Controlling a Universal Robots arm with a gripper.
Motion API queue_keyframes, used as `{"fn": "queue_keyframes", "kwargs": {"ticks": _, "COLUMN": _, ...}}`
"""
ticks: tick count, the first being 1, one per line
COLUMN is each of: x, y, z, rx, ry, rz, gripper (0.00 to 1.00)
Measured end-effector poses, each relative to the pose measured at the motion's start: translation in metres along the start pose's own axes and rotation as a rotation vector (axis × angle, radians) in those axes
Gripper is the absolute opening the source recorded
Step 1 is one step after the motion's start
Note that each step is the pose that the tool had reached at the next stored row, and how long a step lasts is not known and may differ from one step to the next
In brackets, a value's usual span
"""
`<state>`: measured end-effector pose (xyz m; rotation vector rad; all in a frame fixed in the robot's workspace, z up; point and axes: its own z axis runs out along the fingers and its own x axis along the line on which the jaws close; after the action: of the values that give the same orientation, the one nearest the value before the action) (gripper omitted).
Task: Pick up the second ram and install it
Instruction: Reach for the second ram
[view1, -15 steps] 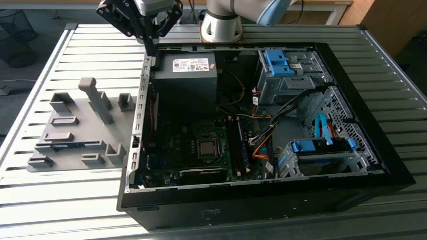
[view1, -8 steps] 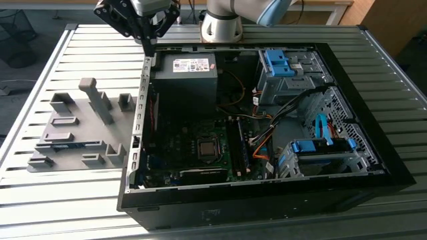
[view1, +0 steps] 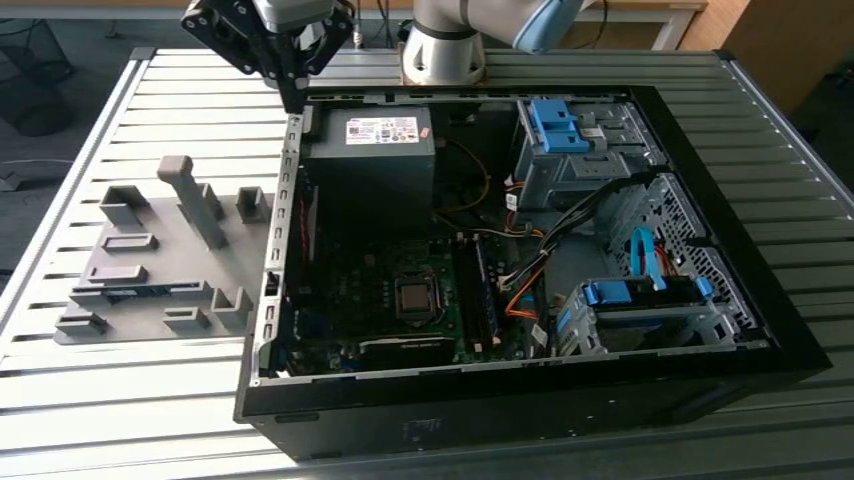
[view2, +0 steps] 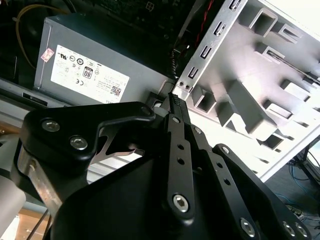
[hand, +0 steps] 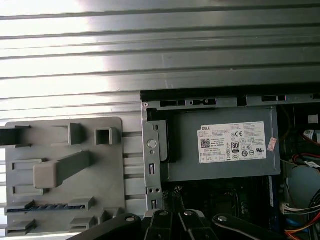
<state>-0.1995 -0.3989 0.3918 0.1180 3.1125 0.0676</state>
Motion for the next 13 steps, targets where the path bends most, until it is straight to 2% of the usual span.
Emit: {"fn": "queue_keyframes", "kwargs": {"ticks": 13, "x": 0.0078, "y": -0.0006, "z": -0.0001, "rx": 0.0, "ry": 0.0, "rz": 0.0, "gripper": 0.11}}
